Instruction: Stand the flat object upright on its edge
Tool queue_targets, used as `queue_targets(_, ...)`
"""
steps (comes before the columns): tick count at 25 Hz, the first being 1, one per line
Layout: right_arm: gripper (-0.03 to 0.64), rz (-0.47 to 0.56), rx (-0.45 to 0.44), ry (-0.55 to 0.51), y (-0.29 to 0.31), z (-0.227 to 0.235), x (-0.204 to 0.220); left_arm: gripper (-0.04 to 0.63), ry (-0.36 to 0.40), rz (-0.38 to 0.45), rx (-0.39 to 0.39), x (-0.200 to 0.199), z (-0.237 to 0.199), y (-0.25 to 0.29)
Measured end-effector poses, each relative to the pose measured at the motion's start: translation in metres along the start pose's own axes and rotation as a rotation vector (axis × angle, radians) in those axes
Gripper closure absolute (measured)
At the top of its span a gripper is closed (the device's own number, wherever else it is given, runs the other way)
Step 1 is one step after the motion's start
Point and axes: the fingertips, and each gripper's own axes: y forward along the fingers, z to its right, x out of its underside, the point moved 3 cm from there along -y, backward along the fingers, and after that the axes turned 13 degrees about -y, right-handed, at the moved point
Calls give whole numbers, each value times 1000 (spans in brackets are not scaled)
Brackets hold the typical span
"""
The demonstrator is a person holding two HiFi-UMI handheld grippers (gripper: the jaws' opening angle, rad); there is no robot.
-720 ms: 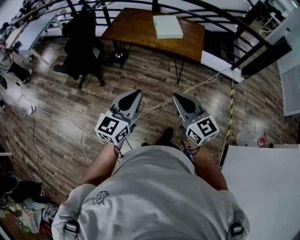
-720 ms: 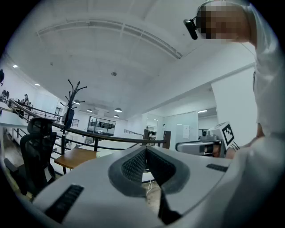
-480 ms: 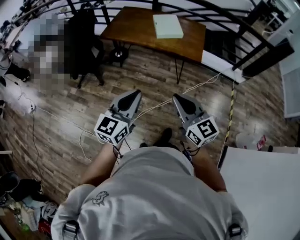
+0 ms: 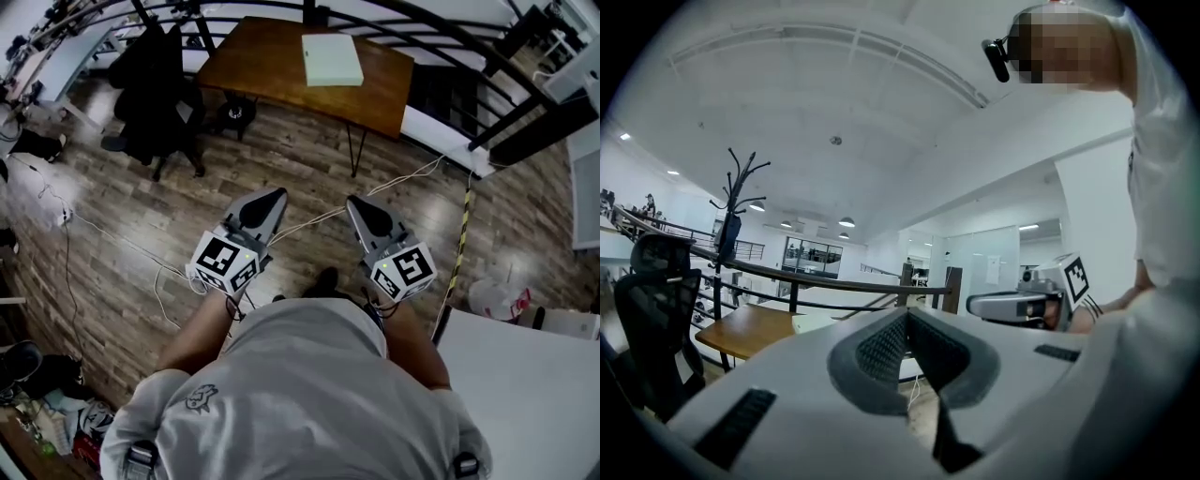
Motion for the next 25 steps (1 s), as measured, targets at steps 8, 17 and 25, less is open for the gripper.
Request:
queue_targets(8, 584, 30, -43, 14, -2, 71, 14, 581, -5, 9, -56, 1, 5, 58)
queue_targets(17, 584, 54, -78, 27, 7, 108, 14, 581, 25, -14, -54, 6, 13, 99)
queue_targets(25, 584, 57, -80, 45, 20, 129, 10, 581, -23, 7, -24, -8, -7, 122)
